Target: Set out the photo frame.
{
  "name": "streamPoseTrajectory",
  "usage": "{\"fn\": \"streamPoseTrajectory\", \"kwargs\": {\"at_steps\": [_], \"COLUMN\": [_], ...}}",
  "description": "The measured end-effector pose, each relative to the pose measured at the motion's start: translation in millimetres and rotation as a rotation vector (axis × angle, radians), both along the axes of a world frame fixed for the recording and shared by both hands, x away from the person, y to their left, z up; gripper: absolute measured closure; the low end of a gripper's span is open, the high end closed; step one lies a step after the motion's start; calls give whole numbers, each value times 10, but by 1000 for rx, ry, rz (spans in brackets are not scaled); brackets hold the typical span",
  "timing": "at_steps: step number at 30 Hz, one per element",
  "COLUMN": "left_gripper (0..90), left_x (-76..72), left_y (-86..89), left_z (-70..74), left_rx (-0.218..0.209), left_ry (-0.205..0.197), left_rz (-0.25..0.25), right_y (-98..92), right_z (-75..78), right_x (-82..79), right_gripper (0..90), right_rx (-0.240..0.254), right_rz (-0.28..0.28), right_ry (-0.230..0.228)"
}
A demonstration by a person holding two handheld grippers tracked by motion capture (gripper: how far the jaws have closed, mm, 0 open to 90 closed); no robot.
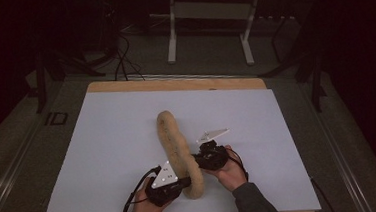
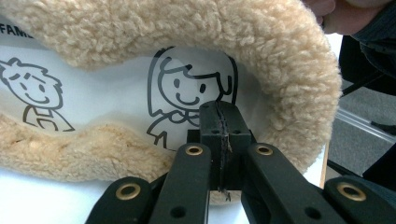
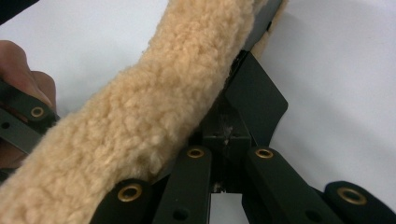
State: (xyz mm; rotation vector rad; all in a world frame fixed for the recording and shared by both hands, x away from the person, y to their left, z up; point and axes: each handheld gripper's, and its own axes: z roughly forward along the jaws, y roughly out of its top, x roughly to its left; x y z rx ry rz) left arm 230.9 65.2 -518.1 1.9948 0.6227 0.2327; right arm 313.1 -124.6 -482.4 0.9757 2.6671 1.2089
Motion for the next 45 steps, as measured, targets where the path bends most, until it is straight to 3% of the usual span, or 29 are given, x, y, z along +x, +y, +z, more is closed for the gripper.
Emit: {"fn": "streamPoseTrajectory", "kwargs": {"at_steps": [13,23,27,37,45], "left_gripper": [900,900,896,851,791], "left_x": [-6,-8,-1,74,162], "left_y": [-99,-165,-142,22,246], "left_z": [-5,-21,-11,25,81], "left_rx": [-18,13,16,13,15], "left_ry": [4,-15,-22,-29,-37], "left_rz": [13,-5,2,67,168], "right_y": [-3,-95,-145,-265,-370], "right_z": [5,34,53,127,106], "right_x": [31,33,33,8,-45], "right_gripper": [900,900,860,808,761], "right_rx": [23,-10,-23,-8,8], "right_rz": [9,-42,-72,-100,-112], "right_ry": [21,-9,-13,-19,-9]}}
